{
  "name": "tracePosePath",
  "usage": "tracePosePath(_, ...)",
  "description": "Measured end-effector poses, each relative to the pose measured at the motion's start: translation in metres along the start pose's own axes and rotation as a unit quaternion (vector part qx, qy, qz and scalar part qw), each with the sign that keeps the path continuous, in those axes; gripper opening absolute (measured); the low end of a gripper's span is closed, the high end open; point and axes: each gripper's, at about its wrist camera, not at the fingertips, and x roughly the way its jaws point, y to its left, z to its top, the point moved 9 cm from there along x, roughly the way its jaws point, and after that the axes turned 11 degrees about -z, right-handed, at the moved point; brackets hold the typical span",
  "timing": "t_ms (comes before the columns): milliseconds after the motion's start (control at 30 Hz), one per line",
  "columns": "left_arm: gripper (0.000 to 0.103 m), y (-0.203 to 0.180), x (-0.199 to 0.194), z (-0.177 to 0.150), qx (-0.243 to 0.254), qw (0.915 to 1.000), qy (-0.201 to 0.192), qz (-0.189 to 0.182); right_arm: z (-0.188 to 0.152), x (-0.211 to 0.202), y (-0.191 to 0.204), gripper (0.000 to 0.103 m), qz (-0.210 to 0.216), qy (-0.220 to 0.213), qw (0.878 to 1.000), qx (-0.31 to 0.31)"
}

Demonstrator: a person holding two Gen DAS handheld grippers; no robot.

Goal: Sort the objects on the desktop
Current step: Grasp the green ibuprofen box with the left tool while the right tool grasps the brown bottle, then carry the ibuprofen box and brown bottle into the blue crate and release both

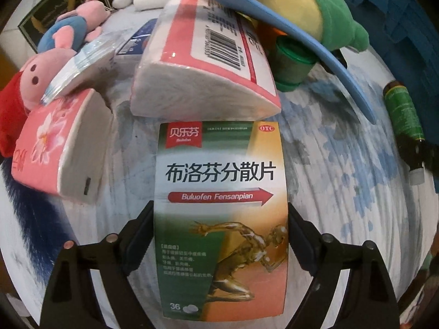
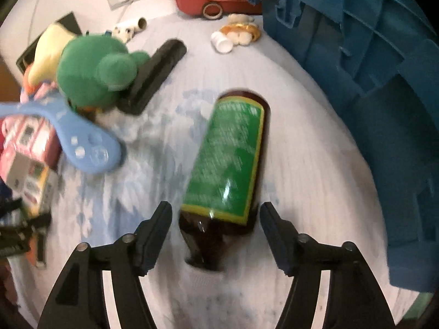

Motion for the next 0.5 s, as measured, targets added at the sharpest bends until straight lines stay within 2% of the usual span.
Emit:
tracePosePath(133,0.088,-0.005,0.004,0.011,-0.006,0.9999,-0.007,0.004,0.019,0.013,-0.001,0.066,0.010,0.004,1.000,0.028)
tracePosePath(167,0.088,-0.004,0.001,0.003,-0.004,0.9999,-0.012,0.004,0.020,0.019,-0.001,0.064,0.009,0.010,0.999,0.031)
tracePosePath(200,0.087,0.001,-0.007,-0.014,-0.004,0.9999,-0.015,0.004,0.020,0.020,0.002,0.059,0.003,0.005,1.000,0.029)
tracePosePath(267,0.087,0.000,-0.008,-0.016,-0.013,0.9998,-0.014,0.004,0.018,0.019,0.005,0.052,-0.018,0.002,1.000,0.010)
tracePosePath(367,0.087,-0.007,-0.013,-0.018,-0.022,0.9994,-0.027,-0.006,0.010,0.011,0.007,0.052,-0.016,0.003,1.000,0.004)
tracePosePath(500,0.087,-0.028,-0.024,-0.016,-0.004,0.9989,-0.047,-0.002,0.013,0.007,0.008,0.052,-0.017,-0.003,1.000,-0.006)
